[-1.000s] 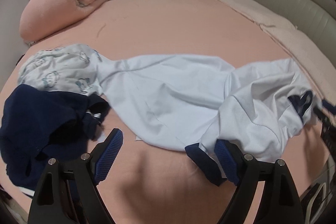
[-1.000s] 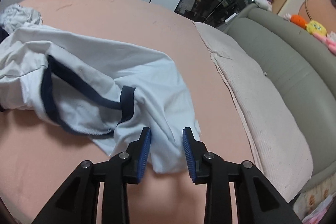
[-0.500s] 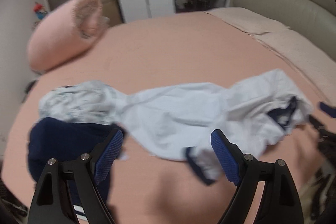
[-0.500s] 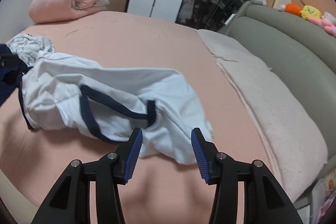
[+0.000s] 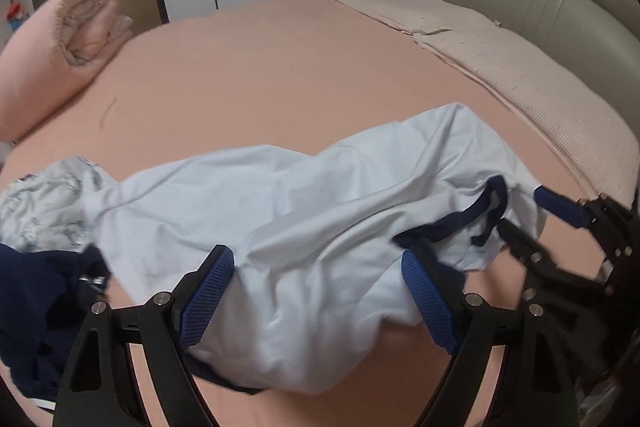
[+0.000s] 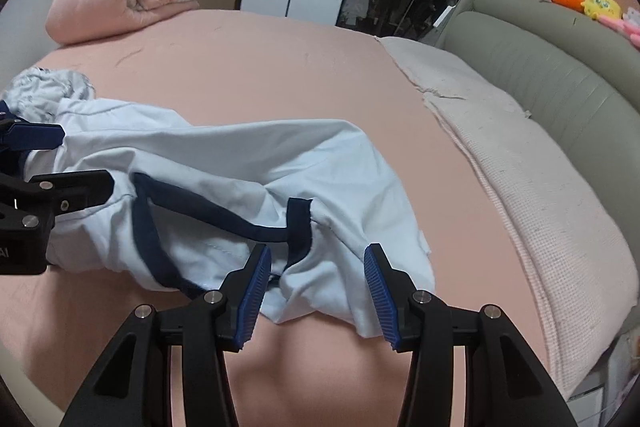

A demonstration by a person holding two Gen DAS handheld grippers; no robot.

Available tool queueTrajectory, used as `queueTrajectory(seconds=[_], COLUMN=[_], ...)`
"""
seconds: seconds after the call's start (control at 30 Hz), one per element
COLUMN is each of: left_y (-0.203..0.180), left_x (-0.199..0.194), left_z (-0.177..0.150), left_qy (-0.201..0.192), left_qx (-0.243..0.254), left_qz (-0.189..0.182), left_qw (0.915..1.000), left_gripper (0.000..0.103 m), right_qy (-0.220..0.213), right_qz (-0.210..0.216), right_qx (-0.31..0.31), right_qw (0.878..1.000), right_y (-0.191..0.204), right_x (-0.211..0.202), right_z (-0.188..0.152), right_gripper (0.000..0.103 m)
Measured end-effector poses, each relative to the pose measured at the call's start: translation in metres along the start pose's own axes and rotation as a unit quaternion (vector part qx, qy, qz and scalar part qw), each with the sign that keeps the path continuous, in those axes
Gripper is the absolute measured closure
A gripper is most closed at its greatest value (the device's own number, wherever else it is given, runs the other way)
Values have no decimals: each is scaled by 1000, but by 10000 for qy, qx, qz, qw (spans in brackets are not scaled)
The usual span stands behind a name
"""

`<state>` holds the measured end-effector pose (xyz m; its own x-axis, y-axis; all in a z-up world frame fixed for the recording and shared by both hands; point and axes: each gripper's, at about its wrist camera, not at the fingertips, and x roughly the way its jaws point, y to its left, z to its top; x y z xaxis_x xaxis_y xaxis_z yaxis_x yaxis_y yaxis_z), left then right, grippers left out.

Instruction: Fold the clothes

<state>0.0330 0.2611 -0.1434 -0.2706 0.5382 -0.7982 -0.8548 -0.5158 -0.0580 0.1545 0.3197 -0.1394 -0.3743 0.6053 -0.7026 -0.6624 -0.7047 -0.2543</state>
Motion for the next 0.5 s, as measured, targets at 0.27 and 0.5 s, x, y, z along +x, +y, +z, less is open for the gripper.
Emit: queueTrajectory(seconds=[0.27,0.5], left_y=[-12,-21], left_x=[29,42], left_z=[4,5], left_qy=[444,531], left_qx=[-15,-1], left_qz=[-228,-112], left_qw=[9988,9985], left_gripper=[17,17], right_qy=[201,187], right_qz=[96,-172], right_qx=[52,-173], right_qw=[9997,9995], right_y=[-1,2], right_x=[18,31], right_z=[6,3], right_gripper=[54,48])
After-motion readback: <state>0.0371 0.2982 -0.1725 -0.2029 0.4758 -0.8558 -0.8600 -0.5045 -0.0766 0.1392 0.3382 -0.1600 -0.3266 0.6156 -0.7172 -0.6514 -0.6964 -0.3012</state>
